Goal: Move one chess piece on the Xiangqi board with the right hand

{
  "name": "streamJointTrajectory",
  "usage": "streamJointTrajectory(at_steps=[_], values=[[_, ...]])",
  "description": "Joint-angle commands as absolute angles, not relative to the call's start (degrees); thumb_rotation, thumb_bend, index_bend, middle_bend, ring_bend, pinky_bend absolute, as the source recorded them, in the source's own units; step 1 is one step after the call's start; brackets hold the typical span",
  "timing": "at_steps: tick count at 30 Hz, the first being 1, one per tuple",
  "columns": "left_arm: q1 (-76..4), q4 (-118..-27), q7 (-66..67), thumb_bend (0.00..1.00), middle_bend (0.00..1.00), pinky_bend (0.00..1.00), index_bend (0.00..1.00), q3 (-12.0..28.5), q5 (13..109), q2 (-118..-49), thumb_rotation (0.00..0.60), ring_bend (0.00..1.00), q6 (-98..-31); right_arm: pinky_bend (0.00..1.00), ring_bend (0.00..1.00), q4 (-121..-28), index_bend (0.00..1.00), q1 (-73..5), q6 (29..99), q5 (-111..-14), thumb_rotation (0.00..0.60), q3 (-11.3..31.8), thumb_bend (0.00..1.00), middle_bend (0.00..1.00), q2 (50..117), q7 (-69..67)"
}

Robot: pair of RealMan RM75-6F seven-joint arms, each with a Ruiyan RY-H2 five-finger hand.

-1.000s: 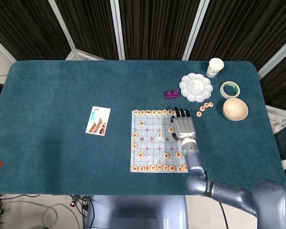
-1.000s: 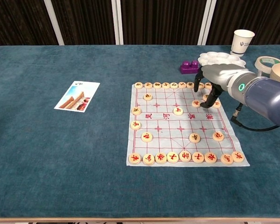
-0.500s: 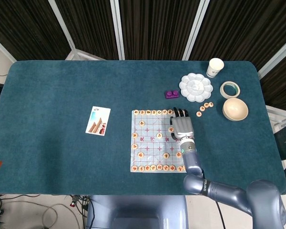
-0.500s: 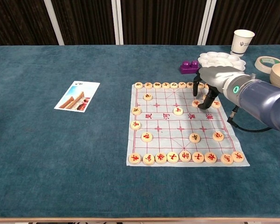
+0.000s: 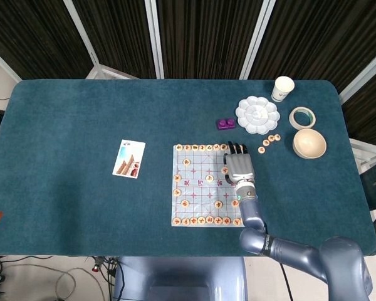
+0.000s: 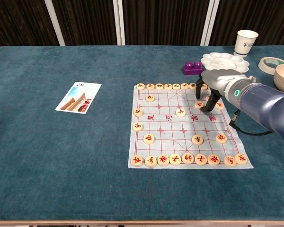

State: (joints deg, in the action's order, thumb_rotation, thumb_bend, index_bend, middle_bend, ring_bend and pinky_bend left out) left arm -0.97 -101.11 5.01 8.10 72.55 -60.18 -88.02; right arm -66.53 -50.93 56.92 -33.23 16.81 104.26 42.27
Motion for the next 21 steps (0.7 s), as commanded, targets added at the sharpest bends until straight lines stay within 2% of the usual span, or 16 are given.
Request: streamJointTrajectory(at_steps=[1,21], values=[[-1.0,-101.1,5.1,0.0,0.0,0.01,0.08,8.1,72.6,-60.2,0.6,0.0,-88.1,0.05,0.0,-66.5,0.43,-50.9,56.8,-33.1,0.6,16.8,0.38,0.0,104.3,42.4],[-1.1,-101.1,5.5,0.0,0.0,0.01,0.08,8.1,72.4,-60.4,0.6,0.0,-88.0,0.05,0.0,-65.0,0.46,-51.2,55.8,-32.2,0.6,17.1,0.38,0.0,105.1,42.6]])
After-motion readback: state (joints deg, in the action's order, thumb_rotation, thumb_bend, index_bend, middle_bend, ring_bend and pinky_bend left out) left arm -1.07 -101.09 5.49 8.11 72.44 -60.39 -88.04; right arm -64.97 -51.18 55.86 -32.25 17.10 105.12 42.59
